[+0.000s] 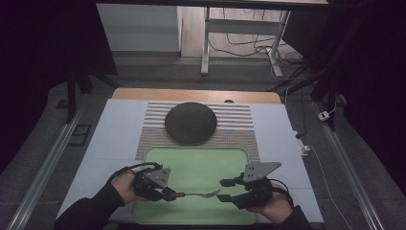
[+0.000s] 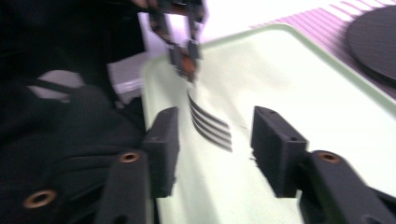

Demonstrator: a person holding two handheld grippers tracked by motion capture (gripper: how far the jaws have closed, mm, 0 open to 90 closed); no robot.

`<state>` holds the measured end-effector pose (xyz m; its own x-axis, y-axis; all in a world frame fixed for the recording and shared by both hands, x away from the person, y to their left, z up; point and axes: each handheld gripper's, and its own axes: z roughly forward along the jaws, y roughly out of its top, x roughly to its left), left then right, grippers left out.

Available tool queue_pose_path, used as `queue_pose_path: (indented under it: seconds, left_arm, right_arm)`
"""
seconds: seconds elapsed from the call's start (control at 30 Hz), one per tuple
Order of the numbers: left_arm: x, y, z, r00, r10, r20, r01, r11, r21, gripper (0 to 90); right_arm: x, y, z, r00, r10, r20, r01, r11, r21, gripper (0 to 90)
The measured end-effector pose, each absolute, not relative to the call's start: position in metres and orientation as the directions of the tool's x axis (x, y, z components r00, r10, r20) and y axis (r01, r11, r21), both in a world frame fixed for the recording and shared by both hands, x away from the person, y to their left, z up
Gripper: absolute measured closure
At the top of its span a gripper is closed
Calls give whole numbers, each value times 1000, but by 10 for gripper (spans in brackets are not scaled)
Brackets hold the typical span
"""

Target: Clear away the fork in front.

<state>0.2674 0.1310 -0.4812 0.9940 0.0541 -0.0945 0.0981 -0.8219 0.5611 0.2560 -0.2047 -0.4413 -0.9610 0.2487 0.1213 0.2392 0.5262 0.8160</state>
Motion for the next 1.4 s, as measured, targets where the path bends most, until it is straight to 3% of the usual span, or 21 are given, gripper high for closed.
queue_pose_path:
  seconds: [0.23,0.47,0.7,1.17,1.4]
  left_arm:
    - [259,137,-477,966,228,-125,259,-803,536,797]
    - [255,151,-477,881,424,-209,465,-704,537,796]
    - [248,160,-483,801,552,-229,583,-636,505,796]
    - [247,169,-497,596,747,-295,787,-471,397,795]
    - [251,167,-503,539,790,-294,828,-431,359,795]
  right_arm:
    - [251,-214,-445,-920,383,80,296,547,783,292]
    - [243,-230,-447,-868,491,74,358,516,778,177]
    - [238,-239,-449,-829,559,24,358,497,790,74]
    - [229,-261,-450,-760,649,27,400,434,807,18]
    - [227,-262,-452,-761,649,10,403,461,791,18]
